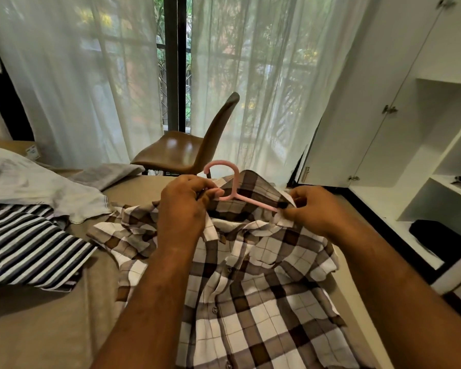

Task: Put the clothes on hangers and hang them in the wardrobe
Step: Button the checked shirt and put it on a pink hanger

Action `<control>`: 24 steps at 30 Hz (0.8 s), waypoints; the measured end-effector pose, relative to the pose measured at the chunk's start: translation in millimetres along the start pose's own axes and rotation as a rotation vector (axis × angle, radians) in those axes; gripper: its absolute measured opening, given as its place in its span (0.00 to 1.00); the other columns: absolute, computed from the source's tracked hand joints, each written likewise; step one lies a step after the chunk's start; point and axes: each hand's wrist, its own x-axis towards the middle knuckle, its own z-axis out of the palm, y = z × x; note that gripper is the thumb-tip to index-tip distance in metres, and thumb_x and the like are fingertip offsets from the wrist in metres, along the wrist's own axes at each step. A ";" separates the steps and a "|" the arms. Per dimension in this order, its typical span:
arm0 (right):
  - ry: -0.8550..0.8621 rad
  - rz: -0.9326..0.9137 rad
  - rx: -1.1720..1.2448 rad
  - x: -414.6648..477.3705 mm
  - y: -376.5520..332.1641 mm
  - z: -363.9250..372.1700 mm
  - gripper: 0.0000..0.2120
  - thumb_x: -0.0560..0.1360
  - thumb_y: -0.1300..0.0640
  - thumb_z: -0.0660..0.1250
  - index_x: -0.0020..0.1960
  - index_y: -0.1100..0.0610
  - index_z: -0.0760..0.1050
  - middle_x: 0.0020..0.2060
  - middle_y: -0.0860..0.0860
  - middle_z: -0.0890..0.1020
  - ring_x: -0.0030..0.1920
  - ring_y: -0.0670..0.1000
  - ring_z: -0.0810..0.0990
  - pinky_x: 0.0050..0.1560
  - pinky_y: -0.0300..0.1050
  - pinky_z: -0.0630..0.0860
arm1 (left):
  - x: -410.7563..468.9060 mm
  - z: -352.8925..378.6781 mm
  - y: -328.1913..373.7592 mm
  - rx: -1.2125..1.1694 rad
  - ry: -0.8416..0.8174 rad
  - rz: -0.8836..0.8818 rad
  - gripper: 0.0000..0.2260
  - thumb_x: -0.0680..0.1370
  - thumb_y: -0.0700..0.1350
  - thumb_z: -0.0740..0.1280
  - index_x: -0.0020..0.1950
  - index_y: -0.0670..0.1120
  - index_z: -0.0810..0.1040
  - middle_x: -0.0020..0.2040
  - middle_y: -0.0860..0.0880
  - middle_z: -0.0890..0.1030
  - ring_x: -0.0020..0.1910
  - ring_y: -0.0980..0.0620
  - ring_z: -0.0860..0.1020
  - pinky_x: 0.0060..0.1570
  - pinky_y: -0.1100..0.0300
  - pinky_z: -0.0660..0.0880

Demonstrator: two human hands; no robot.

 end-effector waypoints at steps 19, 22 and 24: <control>0.082 -0.369 0.019 146.5 52.8 -19.7 0.19 0.65 0.37 0.75 0.43 0.52 0.83 0.31 0.47 0.82 0.32 0.45 0.79 0.34 0.42 0.71 | 127.1 89.4 -10.3 -0.022 -0.019 0.014 0.05 0.77 0.47 0.73 0.52 0.55 0.84 0.40 0.60 0.81 0.38 0.68 0.79 0.39 0.75 0.74; 0.225 -0.418 0.038 192.3 63.7 -59.0 0.11 0.69 0.43 0.77 0.43 0.50 0.84 0.31 0.45 0.82 0.34 0.41 0.79 0.31 0.32 0.68 | 181.8 125.9 15.0 -0.040 -0.037 0.066 0.04 0.76 0.48 0.74 0.51 0.52 0.86 0.39 0.60 0.82 0.40 0.66 0.82 0.41 0.73 0.77; 0.289 -0.429 0.057 224.2 66.6 -90.3 0.08 0.70 0.45 0.78 0.43 0.48 0.84 0.33 0.44 0.83 0.37 0.40 0.80 0.34 0.34 0.71 | 222.7 152.2 40.0 -0.004 -0.035 0.111 0.06 0.76 0.48 0.75 0.52 0.51 0.87 0.40 0.58 0.84 0.40 0.63 0.82 0.42 0.72 0.78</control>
